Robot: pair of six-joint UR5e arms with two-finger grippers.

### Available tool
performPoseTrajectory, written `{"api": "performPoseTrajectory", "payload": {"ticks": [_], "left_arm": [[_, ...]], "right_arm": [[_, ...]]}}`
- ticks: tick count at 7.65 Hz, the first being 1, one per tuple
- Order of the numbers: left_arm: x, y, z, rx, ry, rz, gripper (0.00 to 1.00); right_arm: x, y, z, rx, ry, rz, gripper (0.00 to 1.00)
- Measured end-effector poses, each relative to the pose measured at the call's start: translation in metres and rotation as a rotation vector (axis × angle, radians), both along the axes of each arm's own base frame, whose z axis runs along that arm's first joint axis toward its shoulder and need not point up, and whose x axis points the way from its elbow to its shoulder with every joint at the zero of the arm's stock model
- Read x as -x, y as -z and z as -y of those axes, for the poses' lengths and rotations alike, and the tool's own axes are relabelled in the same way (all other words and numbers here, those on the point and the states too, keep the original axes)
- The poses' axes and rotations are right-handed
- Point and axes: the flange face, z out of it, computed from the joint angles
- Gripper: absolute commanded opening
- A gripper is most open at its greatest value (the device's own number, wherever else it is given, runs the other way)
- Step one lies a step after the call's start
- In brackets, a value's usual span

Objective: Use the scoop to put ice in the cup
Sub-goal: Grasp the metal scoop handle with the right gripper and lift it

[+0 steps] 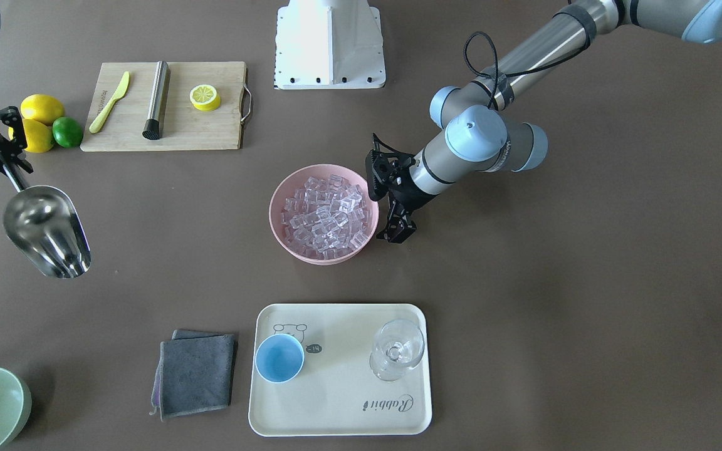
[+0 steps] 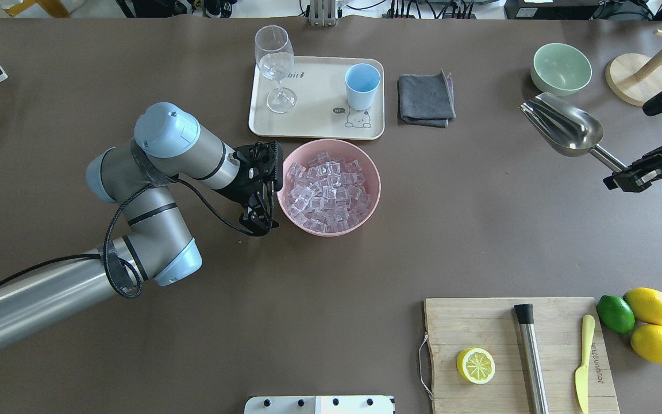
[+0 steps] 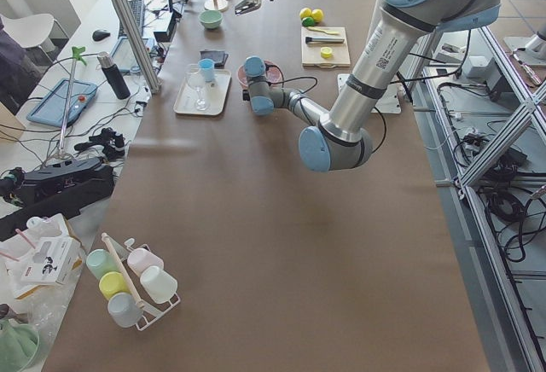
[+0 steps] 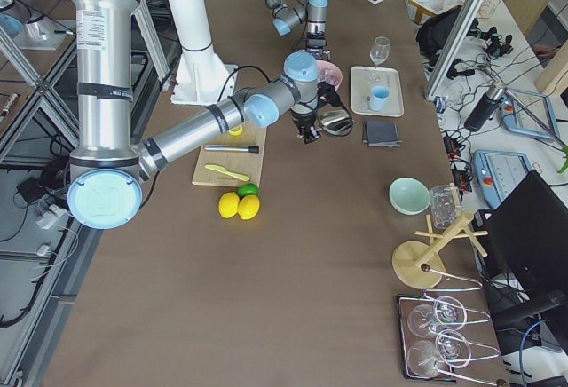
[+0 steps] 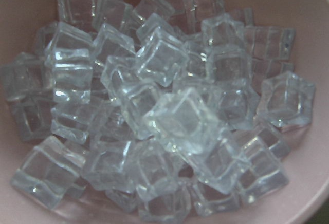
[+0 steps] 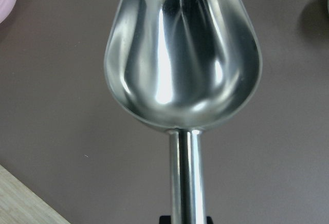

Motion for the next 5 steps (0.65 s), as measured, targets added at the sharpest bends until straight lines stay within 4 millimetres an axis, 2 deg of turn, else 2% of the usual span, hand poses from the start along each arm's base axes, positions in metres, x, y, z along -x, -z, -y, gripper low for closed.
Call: {"api": "performPoseTrajectory", "payload": {"ticks": [1, 5], "left_arm": [[-0.001, 0.001, 0.001, -0.005, 0.012, 0.000, 0.99], [-0.003, 0.005, 0.005, -0.003, 0.034, 0.004, 0.99]], "right_arm": [[0.015, 0.024, 0.006, -0.043, 0.079, -0.029, 0.00], [0.107, 0.131, 0.033, -0.270, 0.408, -0.260, 0.00]]}}
